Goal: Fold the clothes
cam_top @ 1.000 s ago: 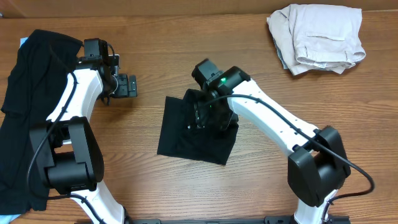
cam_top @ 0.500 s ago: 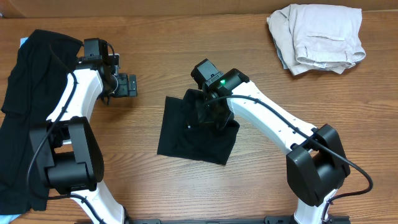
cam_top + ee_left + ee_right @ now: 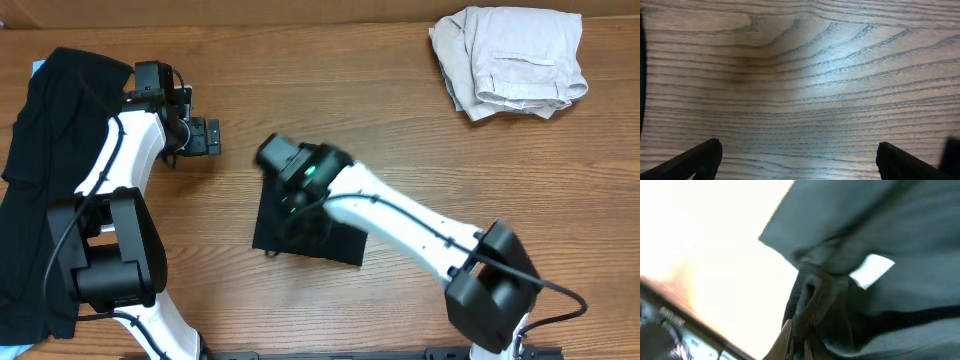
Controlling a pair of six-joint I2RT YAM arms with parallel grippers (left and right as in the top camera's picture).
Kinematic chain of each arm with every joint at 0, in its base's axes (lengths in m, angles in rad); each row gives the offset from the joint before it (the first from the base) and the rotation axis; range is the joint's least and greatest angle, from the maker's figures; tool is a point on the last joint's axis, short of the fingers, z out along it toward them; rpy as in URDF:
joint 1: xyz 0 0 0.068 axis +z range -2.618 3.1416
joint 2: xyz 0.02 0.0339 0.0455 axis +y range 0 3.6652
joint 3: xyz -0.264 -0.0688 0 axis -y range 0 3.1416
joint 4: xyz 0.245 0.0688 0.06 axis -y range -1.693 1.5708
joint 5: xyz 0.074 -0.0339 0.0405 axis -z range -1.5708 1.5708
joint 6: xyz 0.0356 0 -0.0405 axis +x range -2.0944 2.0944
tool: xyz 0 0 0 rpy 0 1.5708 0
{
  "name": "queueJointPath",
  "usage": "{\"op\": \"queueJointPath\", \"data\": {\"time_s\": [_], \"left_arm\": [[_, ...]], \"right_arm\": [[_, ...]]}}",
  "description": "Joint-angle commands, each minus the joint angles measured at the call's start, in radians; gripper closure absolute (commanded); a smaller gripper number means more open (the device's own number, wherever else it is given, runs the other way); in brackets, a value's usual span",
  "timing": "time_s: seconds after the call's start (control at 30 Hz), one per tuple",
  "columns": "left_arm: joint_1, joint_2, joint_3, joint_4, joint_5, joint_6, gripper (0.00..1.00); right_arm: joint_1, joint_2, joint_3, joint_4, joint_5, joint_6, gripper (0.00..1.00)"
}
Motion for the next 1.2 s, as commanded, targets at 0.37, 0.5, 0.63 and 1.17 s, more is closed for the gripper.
{"op": "queueJointPath", "data": {"time_s": [0.37,0.5,0.63,1.17], "left_arm": [[-0.004,0.002,-0.005,0.005,0.035,0.019,0.0],[-0.004,0.002,-0.005,0.008,0.035,0.019,0.0],[-0.004,0.002,-0.005,0.009,0.035,0.019,0.0],[-0.004,0.002,-0.005,0.022,0.035,0.019,0.0]], "right_arm": [[0.121,-0.02,0.034,-0.025,0.011,-0.056,0.25],[0.021,-0.038,0.071,-0.066,0.145,0.061,0.24],[-0.107,-0.047,0.085,-0.03,0.172,0.116,0.21],[-0.161,0.077,0.084,0.12,0.166,0.165,0.33]]}}
